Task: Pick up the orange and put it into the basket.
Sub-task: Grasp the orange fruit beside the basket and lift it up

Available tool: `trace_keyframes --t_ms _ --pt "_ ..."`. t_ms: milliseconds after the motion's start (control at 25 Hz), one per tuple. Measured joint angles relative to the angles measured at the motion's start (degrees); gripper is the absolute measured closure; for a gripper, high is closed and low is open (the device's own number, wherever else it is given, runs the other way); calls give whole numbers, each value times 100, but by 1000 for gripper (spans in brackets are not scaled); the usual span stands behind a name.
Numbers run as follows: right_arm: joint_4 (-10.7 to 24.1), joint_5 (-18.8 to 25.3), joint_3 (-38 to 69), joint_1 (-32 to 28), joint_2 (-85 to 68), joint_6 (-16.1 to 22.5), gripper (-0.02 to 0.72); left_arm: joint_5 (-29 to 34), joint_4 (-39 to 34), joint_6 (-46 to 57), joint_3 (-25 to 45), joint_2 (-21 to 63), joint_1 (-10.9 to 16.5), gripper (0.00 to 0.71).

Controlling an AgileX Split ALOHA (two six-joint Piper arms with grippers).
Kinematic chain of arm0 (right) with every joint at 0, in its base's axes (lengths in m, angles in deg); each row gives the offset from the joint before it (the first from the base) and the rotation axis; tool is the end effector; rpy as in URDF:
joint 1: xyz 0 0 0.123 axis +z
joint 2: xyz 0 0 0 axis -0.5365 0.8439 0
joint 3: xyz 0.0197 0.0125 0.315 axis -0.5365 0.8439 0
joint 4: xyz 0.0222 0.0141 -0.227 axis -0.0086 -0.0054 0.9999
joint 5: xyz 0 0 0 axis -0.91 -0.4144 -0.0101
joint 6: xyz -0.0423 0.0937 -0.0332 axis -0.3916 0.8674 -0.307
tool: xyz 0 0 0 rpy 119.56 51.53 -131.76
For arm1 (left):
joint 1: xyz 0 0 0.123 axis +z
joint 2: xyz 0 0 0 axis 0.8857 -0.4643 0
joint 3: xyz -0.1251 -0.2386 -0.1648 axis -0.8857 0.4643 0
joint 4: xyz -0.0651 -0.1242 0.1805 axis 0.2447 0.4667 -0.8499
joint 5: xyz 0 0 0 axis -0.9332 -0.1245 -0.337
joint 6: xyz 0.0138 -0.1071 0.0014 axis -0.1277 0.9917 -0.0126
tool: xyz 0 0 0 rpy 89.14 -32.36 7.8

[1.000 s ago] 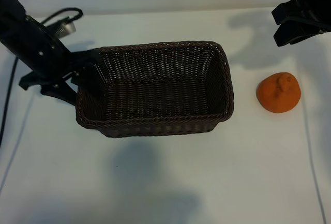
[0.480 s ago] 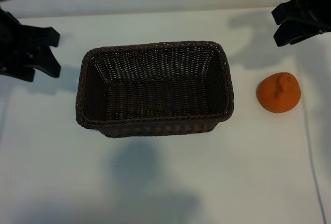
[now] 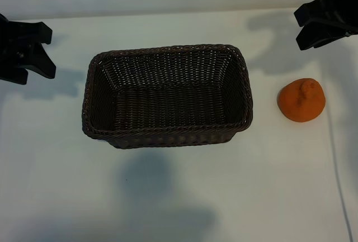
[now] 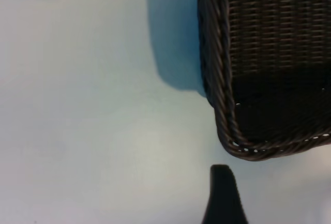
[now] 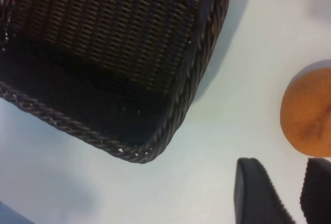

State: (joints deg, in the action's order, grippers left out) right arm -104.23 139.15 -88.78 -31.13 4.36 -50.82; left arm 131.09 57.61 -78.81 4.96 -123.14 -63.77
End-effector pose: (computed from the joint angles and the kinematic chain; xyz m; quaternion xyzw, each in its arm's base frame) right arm 0.3086 0.0447 0.3439 -0.0963 0.9657 0.1664 0.1746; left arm 0.2679 -0.0373 0.3388 -0.0139 0.9785 -0.1501 0.1406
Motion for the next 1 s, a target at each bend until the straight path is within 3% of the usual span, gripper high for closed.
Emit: trace_keyframes --t_ms 320,640,1000 --pt "-5 0 0 0 0 0 446 0 136 -69 0 0 0 186" --pt "-5 -16 0 0 0 0 446 0 919 -451 0 0 0 186" --pt "157 -368 0 0 0 -5 446 0 1046 -718 0 0 0 186"
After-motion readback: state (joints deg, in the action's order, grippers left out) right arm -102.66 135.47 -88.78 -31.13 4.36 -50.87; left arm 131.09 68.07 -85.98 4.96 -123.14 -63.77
